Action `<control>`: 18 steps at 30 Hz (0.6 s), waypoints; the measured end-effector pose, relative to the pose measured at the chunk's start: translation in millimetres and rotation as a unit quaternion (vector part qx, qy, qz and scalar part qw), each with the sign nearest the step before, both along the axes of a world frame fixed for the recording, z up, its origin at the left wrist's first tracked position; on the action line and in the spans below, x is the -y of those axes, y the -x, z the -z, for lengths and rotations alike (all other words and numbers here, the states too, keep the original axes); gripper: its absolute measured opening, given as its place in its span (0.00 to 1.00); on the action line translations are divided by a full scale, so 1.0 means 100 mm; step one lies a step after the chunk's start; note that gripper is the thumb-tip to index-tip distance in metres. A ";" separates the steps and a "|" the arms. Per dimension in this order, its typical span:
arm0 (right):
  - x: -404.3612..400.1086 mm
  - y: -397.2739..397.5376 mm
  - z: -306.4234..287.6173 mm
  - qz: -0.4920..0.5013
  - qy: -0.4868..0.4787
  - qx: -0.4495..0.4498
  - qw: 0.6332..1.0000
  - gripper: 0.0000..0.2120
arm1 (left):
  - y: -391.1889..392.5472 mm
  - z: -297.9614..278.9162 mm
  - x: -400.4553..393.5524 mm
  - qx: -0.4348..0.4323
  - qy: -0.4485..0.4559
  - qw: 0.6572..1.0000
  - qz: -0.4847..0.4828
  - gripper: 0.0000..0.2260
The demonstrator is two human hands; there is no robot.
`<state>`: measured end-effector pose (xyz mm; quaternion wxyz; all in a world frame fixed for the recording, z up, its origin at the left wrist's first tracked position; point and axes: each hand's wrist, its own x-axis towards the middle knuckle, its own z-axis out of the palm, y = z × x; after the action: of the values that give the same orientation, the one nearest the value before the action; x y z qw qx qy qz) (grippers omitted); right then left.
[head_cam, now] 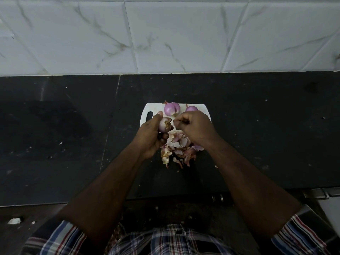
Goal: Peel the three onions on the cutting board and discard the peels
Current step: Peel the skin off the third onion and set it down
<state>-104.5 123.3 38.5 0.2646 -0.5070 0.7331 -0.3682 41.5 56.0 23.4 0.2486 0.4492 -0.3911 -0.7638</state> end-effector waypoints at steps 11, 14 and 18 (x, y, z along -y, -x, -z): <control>0.09 -0.21 0.02 0.022 0.047 -0.041 0.998 0.06 | 0.03 -0.03 -0.02 -0.006 0.007 1.000 -0.011 0.15; 0.09 -0.28 0.11 0.048 0.059 -0.068 0.995 0.05 | 0.06 -0.02 -0.03 0.011 0.021 0.999 -0.046 0.16; 0.01 -0.29 0.14 0.026 0.062 -0.026 0.997 0.04 | 0.04 -0.03 0.02 0.012 -0.005 0.996 -0.093 0.16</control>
<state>-75.5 122.6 24.4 0.2042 -0.5124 0.7283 -0.4066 37.1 54.2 26.6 0.3117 0.4942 -0.3472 -0.7335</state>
